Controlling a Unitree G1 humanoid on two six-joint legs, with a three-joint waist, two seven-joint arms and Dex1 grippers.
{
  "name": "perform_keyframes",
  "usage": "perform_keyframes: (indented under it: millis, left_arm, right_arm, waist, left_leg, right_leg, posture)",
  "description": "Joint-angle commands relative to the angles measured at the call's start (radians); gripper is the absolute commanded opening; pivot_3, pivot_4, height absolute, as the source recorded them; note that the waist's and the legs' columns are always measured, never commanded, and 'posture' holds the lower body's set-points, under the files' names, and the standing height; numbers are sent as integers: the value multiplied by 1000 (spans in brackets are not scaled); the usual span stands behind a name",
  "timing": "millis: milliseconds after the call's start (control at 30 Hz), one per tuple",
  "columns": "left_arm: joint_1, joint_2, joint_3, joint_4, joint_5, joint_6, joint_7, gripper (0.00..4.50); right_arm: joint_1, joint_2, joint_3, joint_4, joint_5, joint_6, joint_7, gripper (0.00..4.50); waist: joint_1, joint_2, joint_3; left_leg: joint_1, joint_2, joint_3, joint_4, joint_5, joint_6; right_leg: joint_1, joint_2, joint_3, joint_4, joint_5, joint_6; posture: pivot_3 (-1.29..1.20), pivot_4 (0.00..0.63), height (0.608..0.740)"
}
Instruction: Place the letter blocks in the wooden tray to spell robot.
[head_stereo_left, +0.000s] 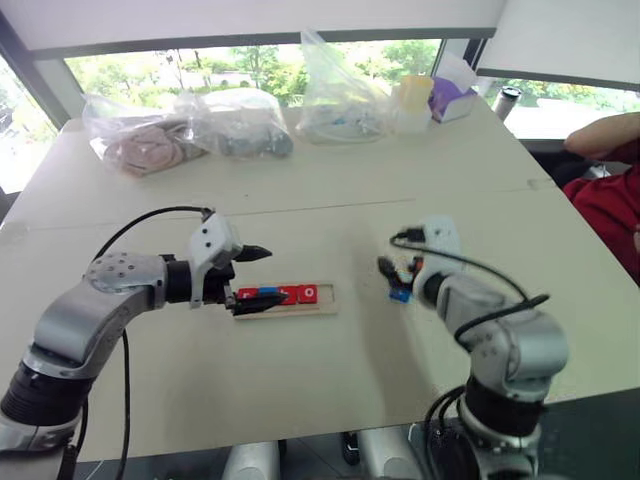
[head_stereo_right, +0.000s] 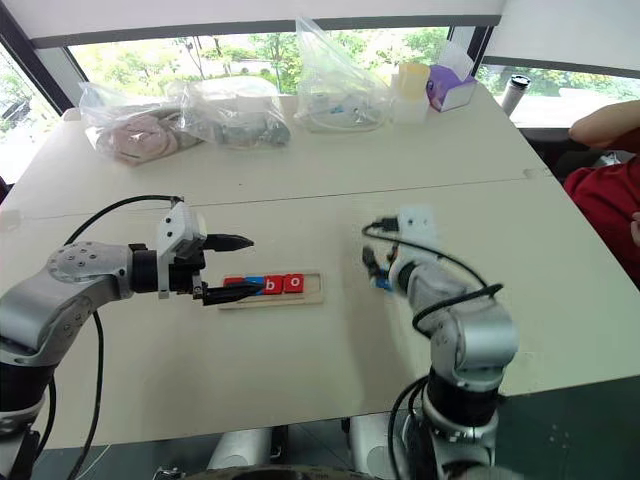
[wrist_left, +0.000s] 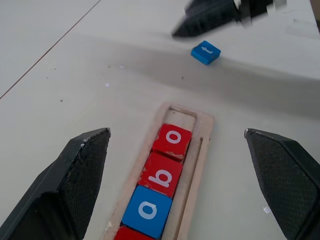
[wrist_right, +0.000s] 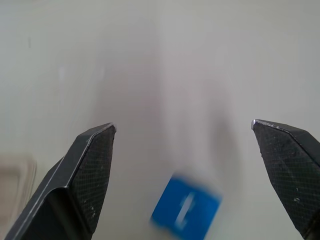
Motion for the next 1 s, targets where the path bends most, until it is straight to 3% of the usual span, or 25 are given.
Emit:
perform_keyframes:
  millis: [33,133,267,500,733,833,1000]
  left_arm:
    - [-15,49,16,-38,-34,9,-74,4500]
    - [-15,91,24,-84,-92,53,-130,4500]
    - [7,143,27,-140,-101,62,-161,4500]
    - [-22,125,-57,-163,-32,49,-127,4500]
    - [-17,117,-71,-143,-3,30,-128,4500]
    - [-17,111,-72,-136,5,23,-125,4500]
    - [-14,114,-63,-116,19,10,-129,4500]
  right_arm:
    - [1,-198,-45,103,156,-212,330,4451]
    - [179,-481,51,189,178,-649,774,4451]
    - [291,-661,157,374,94,-995,974,4451]
    - [226,-633,229,591,46,-1189,1005,4451]
    - [208,-600,251,645,50,-1203,1004,4451]
    - [207,-571,264,673,34,-1217,981,3593]
    - [197,-550,267,670,29,-1214,964,1193]
  waist:
    - [4,-1,0]
    - [6,-1,0]
    - [-3,-1,0]
    - [-10,-2,1]
    - [4,-1,1]
    - [4,-1,1]
    - [3,-1,1]
  left_leg:
    - [0,0,0,-1,0,0]
    - [0,-1,-1,-5,-1,2]
    - [0,-1,2,-4,-9,15]
    - [2,-1,4,1,-10,17]
    - [1,-1,4,4,-10,17]
    - [1,-1,4,4,-10,17]
    - [2,-1,4,4,-10,17]
  right_leg:
    - [0,0,0,0,0,0]
    - [1,0,-1,-3,-2,3]
    - [1,-1,1,-3,-5,11]
    - [1,1,4,1,-5,4]
    - [2,1,4,1,-4,4]
    - [2,1,4,1,-4,4]
    - [2,1,4,1,-4,4]
  posture:
    - [0,150,740]
    - [0,150,740]
    - [0,150,740]
    - [0,150,740]
    - [0,150,740]
    - [0,150,740]
    - [0,150,740]
